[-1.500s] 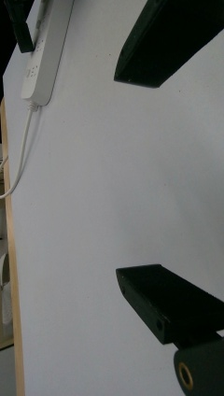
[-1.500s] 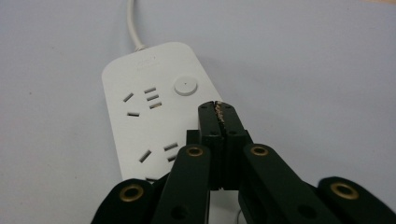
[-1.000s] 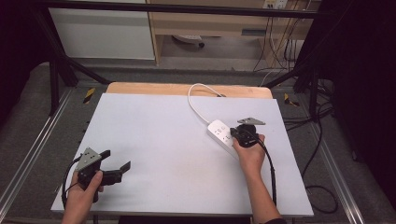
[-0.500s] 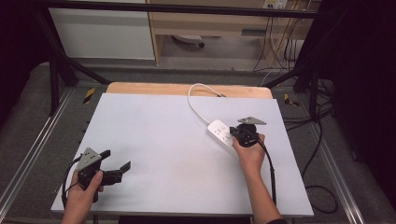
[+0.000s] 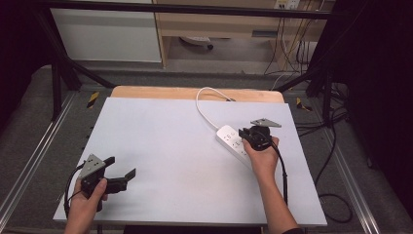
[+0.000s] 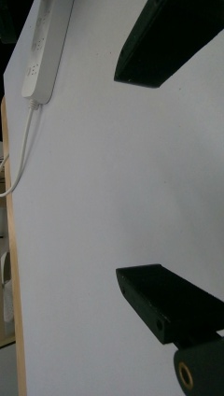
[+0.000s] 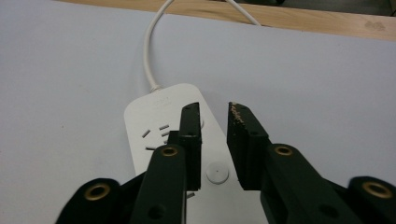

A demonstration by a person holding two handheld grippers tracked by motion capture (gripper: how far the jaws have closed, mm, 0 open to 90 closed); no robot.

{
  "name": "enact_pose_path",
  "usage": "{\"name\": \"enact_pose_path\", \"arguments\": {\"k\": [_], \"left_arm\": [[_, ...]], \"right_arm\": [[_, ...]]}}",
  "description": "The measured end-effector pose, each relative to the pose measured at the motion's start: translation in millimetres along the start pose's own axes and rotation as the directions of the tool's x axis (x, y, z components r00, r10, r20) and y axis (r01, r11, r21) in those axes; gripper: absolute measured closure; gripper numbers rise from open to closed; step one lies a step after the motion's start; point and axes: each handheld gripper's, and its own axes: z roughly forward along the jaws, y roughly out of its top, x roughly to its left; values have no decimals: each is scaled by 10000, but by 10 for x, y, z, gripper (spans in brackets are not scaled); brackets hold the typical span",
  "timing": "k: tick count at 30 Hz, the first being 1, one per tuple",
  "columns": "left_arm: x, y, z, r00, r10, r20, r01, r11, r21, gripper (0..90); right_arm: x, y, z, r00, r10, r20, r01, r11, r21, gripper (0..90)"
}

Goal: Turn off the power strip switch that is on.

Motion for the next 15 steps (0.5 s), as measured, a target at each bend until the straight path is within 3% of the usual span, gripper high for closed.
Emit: {"name": "enact_pose_path", "arguments": {"k": [15], "left_arm": [[-1, 0, -1, 10000, 30, -29, -30, 10000, 9, 60]], "right_arm": [[-52, 98, -27, 10000, 84, 9, -83, 9964, -844, 406]]}}
